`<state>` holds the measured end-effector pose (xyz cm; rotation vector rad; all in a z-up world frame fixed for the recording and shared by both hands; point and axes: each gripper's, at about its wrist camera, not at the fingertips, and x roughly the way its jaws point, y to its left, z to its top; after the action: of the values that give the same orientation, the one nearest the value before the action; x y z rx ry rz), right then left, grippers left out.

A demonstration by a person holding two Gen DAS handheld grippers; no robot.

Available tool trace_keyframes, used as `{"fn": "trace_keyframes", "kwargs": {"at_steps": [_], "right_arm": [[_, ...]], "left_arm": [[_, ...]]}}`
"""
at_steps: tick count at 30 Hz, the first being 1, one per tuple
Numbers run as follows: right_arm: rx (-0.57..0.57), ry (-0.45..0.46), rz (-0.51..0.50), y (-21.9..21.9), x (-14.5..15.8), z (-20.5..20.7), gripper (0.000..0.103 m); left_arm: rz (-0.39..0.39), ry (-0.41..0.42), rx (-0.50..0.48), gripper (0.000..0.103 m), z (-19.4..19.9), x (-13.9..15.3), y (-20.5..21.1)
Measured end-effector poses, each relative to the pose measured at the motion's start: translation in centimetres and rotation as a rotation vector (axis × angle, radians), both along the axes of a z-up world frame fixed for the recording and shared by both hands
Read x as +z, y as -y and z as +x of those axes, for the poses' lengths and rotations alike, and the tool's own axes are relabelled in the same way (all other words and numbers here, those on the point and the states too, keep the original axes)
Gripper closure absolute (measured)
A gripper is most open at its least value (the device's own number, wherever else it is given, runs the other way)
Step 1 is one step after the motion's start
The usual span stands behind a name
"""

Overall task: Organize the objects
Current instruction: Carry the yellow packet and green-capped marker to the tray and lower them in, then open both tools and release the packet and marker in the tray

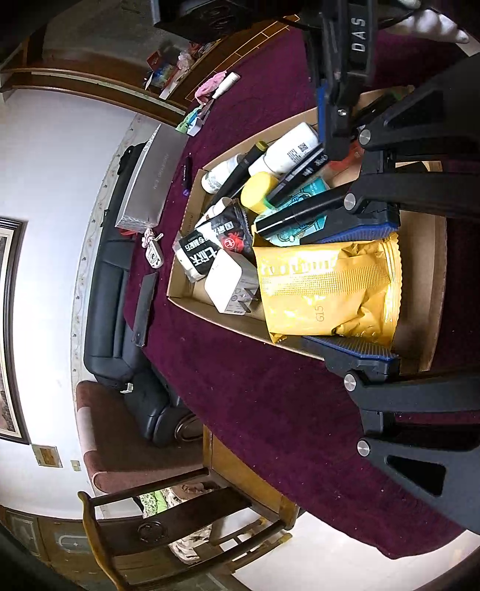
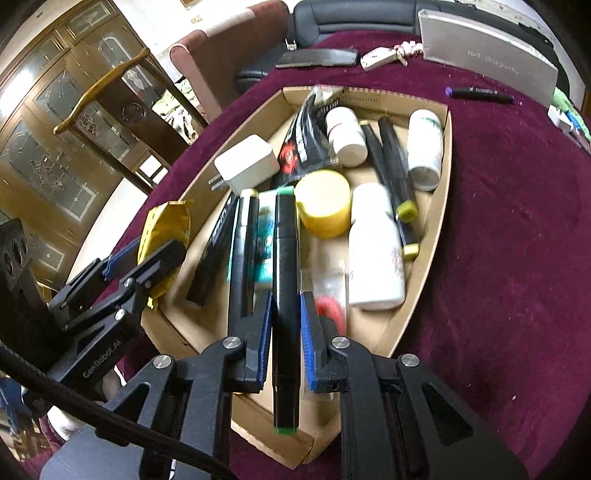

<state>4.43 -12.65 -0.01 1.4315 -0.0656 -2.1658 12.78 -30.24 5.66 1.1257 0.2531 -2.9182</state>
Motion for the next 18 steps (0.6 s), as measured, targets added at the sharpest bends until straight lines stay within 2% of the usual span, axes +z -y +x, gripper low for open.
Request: {"fn": "trace_keyframes", "kwargs": {"at_steps": [7, 18], "right_arm": [[0.003, 0.021, -0.003, 0.0, -0.7, 0.5, 0.090], [-0.011, -0.040, 0.048, 0.4, -0.4, 0.2, 0.090]], "left_arm": [[0.010, 0.025, -0.005, 0.064, 0.2, -1.0, 0.0], [-0.049, 0.039, -0.003, 0.063, -1.0, -1.2, -0.6]]}}
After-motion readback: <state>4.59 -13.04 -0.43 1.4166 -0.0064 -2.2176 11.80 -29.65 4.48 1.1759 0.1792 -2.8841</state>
